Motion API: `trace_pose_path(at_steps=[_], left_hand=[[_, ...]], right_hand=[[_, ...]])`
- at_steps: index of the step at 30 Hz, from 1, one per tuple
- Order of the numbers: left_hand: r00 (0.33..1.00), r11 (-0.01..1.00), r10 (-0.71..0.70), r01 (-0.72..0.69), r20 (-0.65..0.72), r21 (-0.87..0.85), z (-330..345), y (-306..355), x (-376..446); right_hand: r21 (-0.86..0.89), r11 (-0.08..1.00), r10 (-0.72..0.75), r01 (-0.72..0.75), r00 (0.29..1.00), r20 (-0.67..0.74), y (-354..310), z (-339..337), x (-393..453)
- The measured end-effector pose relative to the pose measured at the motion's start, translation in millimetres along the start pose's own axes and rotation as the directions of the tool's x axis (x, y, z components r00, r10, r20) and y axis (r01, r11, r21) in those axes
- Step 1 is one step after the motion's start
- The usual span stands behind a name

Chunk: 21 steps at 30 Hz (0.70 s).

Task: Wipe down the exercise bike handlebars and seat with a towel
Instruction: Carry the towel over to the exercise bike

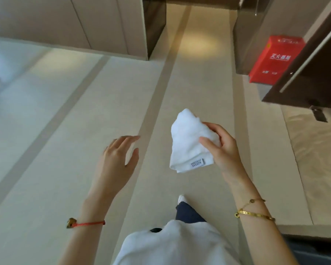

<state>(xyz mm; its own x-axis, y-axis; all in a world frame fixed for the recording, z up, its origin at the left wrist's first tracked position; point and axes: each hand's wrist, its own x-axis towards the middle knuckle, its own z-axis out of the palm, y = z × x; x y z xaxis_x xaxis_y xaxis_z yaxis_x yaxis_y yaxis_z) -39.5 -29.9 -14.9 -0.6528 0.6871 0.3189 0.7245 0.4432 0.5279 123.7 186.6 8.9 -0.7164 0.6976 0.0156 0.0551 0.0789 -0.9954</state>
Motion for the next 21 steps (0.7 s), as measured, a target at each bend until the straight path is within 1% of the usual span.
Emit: trace_pose_path(at_steps=[6,11,15,18,21], left_hand=[[0.972,0.973,-0.207,0.216,-0.111,0.078,-26.9,-67.1,16.9],[0.916,0.924,-0.341,0.368,-0.213,0.103,-47.7,-123.9,55.5],[0.851,0.871,-0.423,0.476,-0.311,0.118,-72.6,-166.3,101.6],[0.801,0.83,-0.461,0.542,-0.383,0.133,-90.7,-198.2,135.2],[0.744,0.773,-0.528,0.621,-0.41,0.13,-103.0,-227.0,162.6]], right_hand=[[0.018,0.999,0.022,-0.026,0.976,0.219,4.4,82.8,78.6],[0.021,0.999,0.024,-0.035,0.923,0.384,2.5,156.9,164.1],[0.017,0.999,0.015,-0.027,0.861,0.508,-9.5,215.9,242.9],[0.021,1.0,0.006,-0.022,0.824,0.567,-17.5,263.5,301.4],[0.025,0.999,0.003,-0.024,0.786,0.619,-24.1,312.0,349.3]])
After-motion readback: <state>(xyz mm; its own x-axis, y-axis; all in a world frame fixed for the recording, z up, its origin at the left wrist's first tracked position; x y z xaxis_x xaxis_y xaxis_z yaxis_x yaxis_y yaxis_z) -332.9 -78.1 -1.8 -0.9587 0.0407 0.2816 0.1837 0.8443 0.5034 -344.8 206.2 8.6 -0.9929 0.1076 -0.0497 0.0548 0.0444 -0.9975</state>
